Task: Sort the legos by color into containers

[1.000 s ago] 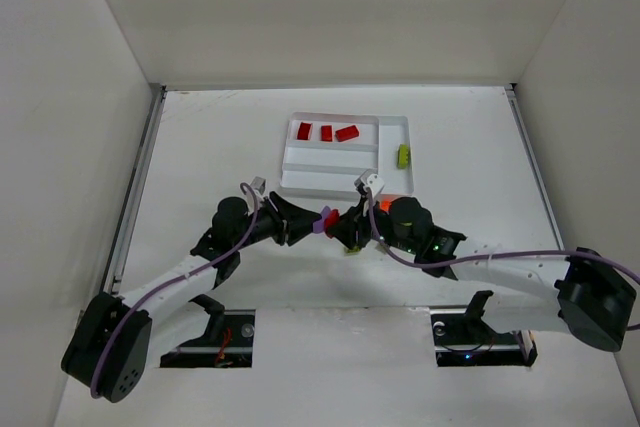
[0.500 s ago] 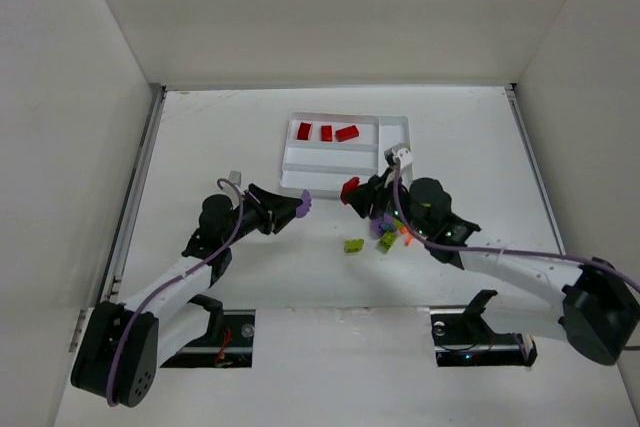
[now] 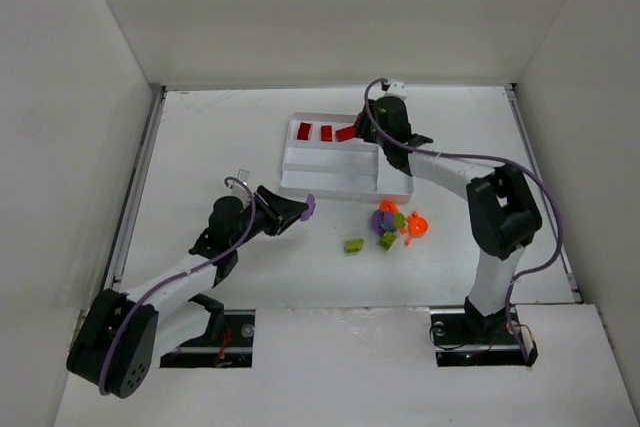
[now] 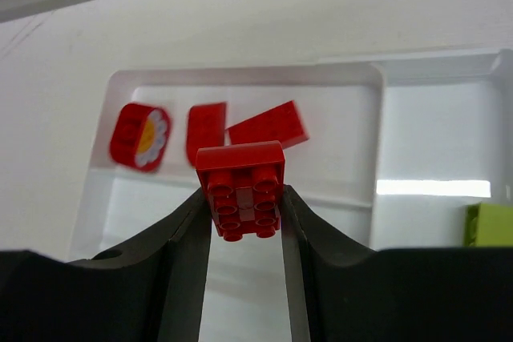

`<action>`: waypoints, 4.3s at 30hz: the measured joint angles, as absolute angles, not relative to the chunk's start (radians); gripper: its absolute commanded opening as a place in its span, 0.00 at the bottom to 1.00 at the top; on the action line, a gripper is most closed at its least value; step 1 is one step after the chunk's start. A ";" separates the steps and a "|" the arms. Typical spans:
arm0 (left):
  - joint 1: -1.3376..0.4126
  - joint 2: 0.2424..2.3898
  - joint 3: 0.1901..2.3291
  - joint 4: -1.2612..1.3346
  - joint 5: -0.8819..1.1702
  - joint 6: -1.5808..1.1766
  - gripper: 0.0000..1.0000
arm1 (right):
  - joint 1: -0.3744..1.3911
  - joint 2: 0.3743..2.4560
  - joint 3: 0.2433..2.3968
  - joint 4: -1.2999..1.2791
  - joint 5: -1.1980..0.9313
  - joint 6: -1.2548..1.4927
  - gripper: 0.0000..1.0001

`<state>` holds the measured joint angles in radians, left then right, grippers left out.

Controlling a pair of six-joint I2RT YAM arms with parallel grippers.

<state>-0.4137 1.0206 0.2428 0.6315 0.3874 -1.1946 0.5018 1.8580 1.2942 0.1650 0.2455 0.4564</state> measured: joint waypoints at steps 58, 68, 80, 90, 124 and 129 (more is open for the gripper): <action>-0.402 1.706 1.031 0.215 0.070 -0.895 0.12 | 0.588 1.086 0.487 0.354 0.359 0.566 0.56; -0.405 1.819 1.122 0.132 0.021 -0.898 0.17 | 0.590 1.047 0.472 0.361 0.359 0.575 0.61; -0.412 1.850 1.173 0.126 -0.019 -0.896 0.40 | 0.591 1.049 0.472 0.368 0.359 0.578 0.68; -0.421 1.832 1.171 0.142 -0.017 -0.899 0.48 | 0.597 1.070 0.472 0.368 0.359 0.573 0.56; -0.636 1.029 0.289 0.475 -0.113 -0.765 0.46 | 1.043 1.412 0.610 0.004 0.411 0.626 0.85; -0.615 1.011 0.255 0.502 -0.104 -0.756 0.46 | 1.047 1.489 0.650 0.006 0.412 0.632 0.74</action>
